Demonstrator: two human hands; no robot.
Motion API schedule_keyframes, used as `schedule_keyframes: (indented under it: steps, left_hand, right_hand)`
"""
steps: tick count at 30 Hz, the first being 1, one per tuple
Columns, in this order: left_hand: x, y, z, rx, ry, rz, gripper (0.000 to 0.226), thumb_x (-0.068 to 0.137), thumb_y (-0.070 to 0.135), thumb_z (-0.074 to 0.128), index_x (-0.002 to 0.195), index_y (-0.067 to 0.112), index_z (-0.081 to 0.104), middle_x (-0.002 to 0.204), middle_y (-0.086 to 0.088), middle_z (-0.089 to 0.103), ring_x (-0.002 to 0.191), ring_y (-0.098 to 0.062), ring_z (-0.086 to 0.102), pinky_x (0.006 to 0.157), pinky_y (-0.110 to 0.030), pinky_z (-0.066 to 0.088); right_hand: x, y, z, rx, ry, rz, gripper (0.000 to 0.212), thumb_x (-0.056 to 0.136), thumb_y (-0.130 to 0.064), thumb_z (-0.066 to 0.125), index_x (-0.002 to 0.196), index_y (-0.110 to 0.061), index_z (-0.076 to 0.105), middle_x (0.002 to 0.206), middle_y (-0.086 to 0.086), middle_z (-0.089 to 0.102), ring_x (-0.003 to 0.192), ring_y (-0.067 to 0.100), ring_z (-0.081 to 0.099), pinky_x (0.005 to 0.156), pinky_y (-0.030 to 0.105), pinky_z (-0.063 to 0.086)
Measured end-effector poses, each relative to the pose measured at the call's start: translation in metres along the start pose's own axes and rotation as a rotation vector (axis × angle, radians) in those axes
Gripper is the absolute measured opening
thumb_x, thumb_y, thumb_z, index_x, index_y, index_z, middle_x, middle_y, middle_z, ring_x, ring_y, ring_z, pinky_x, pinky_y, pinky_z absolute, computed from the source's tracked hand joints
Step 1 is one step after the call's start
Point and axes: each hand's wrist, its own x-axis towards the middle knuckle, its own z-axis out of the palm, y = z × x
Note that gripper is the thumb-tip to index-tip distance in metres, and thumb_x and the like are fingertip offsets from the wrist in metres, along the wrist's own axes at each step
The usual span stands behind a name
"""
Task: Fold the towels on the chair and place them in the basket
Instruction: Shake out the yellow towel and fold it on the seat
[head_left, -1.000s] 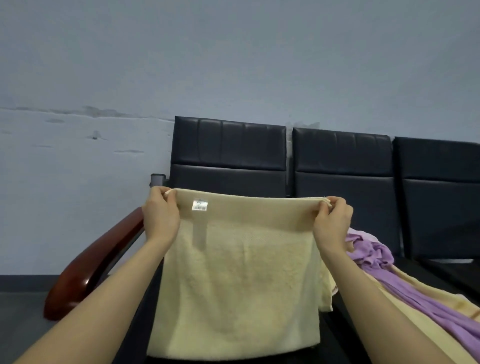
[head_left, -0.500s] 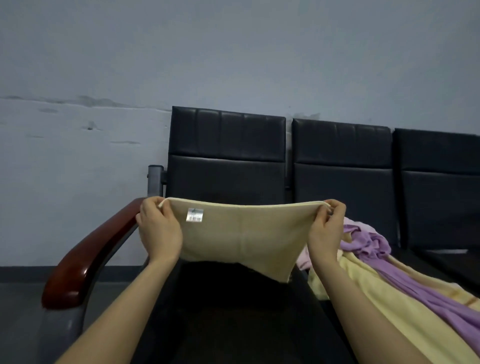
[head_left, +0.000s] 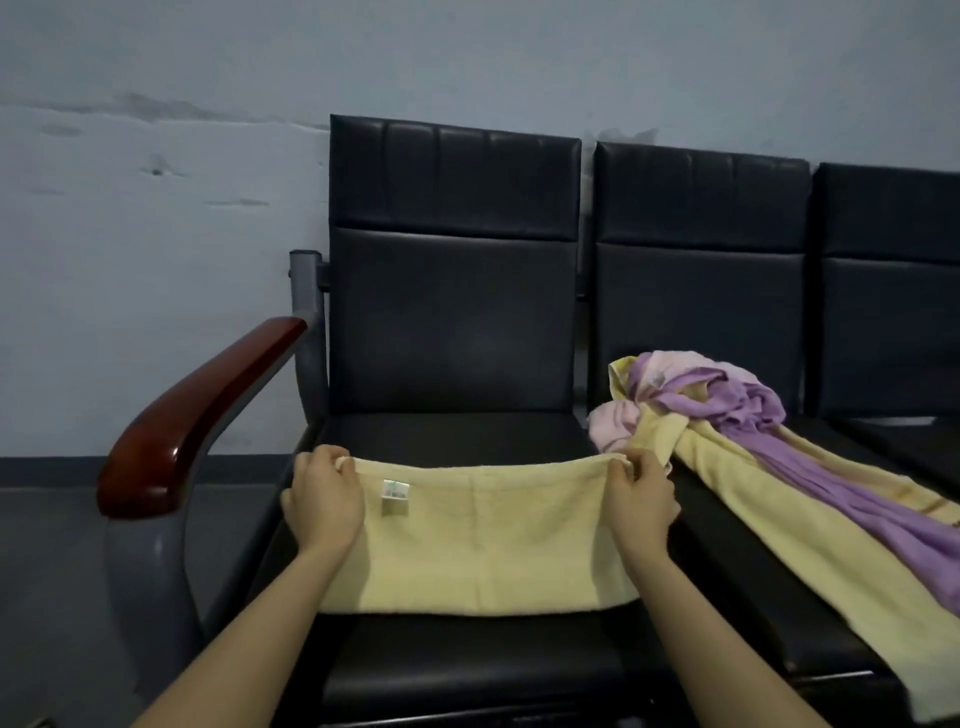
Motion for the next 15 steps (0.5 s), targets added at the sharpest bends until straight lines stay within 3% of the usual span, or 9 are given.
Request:
schedule_keyframes:
  steps: [3,7,11,15]
  left_hand:
    - [0.002,-0.012,0.016,0.091,-0.103,-0.054,0.022,0.097,0.014,0.049,0.116,0.009,0.059,0.121,-0.012,0.054,0.104,-0.032,0.055,0.091,-0.044,0.043]
    - [0.01,-0.02,0.03,0.126,-0.079,-0.076,0.023,0.097,0.013,0.047,0.118,0.01,0.056,0.124,-0.012,0.052,0.104,-0.033,0.055,0.091,-0.045,0.043]
    - [0.025,-0.012,0.042,0.105,0.036,-0.054,0.023,0.096,0.01,0.045,0.119,0.012,0.051,0.125,-0.01,0.051,0.106,-0.031,0.054,0.093,-0.045,0.043]
    - [0.045,-0.01,0.056,0.098,0.103,-0.046,0.022,0.097,0.01,0.046,0.119,0.011,0.049,0.126,-0.011,0.052,0.113,-0.031,0.051,0.097,-0.045,0.04]
  right_hand:
    - [0.0,0.018,0.012,-0.059,-0.102,0.088,0.016,0.093,-0.013,0.048,0.103,-0.011,0.061,0.095,0.002,0.057,0.104,0.029,0.055,0.095,0.041,0.038]
    - [0.003,0.036,0.026,0.011,-0.1,0.14,0.016,0.094,-0.013,0.048,0.103,-0.011,0.061,0.095,0.002,0.06,0.095,0.024,0.057,0.078,0.033,0.04]
    - [0.014,0.027,0.037,0.151,-0.022,-0.006,0.013,0.094,-0.01,0.047,0.1,-0.006,0.058,0.09,0.001,0.058,0.083,0.013,0.051,0.076,0.027,0.038]
    - [0.04,0.018,0.053,0.1,-0.018,-0.089,0.011,0.096,-0.013,0.048,0.103,-0.01,0.057,0.094,-0.002,0.057,0.089,0.012,0.051,0.074,0.018,0.037]
